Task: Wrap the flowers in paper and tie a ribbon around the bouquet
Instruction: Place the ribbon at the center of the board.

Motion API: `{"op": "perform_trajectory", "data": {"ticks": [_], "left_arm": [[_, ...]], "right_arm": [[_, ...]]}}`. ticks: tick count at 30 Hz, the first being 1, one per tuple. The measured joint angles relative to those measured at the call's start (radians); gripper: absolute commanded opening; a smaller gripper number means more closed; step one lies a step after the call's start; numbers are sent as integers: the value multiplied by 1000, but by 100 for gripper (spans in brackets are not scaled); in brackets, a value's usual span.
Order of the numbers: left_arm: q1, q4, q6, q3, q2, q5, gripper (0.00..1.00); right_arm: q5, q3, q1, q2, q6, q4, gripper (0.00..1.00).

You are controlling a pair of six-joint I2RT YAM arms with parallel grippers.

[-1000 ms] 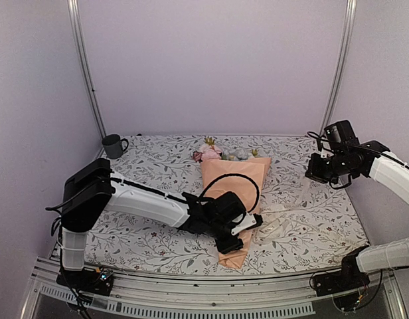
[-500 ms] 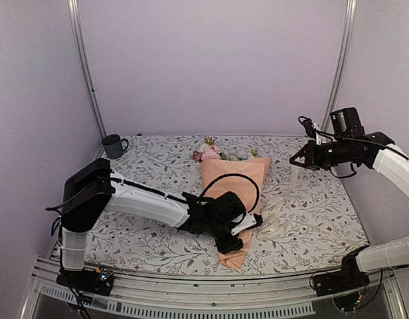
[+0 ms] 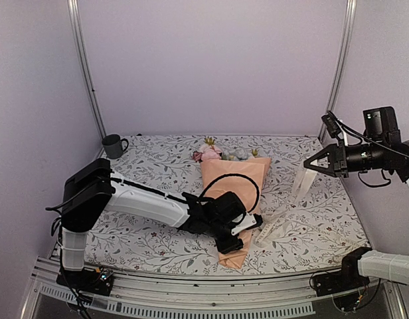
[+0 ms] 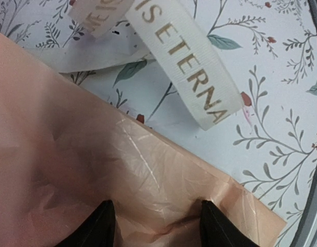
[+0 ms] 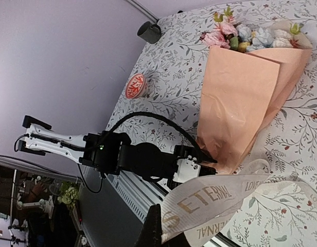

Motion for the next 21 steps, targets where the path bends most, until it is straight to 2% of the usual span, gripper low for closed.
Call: {"op": "perform_trajectory", "data": {"ticks": [3,4,7,9,10,11,14,16,20,21], "left_arm": [[0,0,0,0,0,0,57],[0,0,0,0,0,0,57],[0,0,0,0,0,0,57],[0,0,0,0,0,0,57],[0,0,0,0,0,0,57],[0,0,0,0,0,0,57],[0,1,0,0,0,0,57],[0,1,0,0,0,0,57],[0,3,-1,-1,0,1,57],[0,5,0,-3,0,1,57]], "right_arm": [[128,53,0,-22,34,-100,4],[185,48,0,-26,40,-138,8],[325,-15,0,6,55,-209,36],[461,-60,0,75,72,-259,63],[530,-73,-1,124,81,-274,72],[604,-80,-1,171,92,-282,75],[779,-71,-1,263,105,-287,77],[846,-37,2,314,105,-290,74],[838,11,93,380,73,-185,65],[794,6,132,381,59,-139,58]]}}
